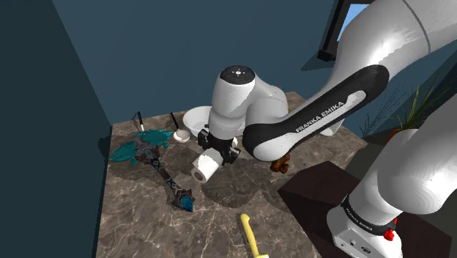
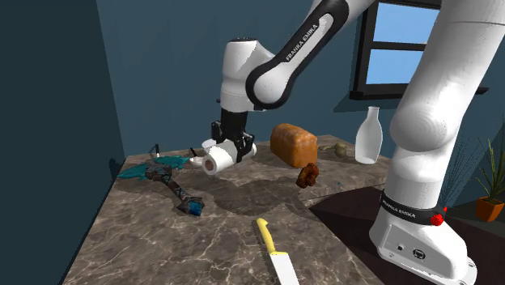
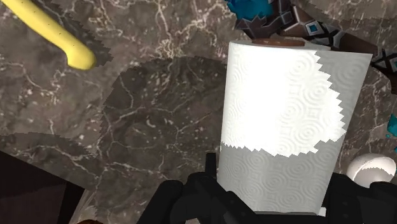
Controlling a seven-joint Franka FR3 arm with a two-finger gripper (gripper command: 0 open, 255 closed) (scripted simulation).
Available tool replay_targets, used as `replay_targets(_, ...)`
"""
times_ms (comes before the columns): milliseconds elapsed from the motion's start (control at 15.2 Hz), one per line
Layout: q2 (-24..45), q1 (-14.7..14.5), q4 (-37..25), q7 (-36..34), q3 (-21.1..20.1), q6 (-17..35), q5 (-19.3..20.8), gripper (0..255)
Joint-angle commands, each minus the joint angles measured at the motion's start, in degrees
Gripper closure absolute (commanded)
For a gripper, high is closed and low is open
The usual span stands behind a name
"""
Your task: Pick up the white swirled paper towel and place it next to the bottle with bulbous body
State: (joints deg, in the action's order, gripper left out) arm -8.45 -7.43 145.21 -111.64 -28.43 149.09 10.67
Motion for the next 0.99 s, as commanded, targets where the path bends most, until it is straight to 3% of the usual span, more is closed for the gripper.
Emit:
replay_targets(0, -1.4, -0.5, -0.4, 1.3, 0.3, -1.6, -1.6, 255)
replay_targets(924, -8.7, -2.8, -5.4, 7.2, 2.9, -13.0, -7.7, 255)
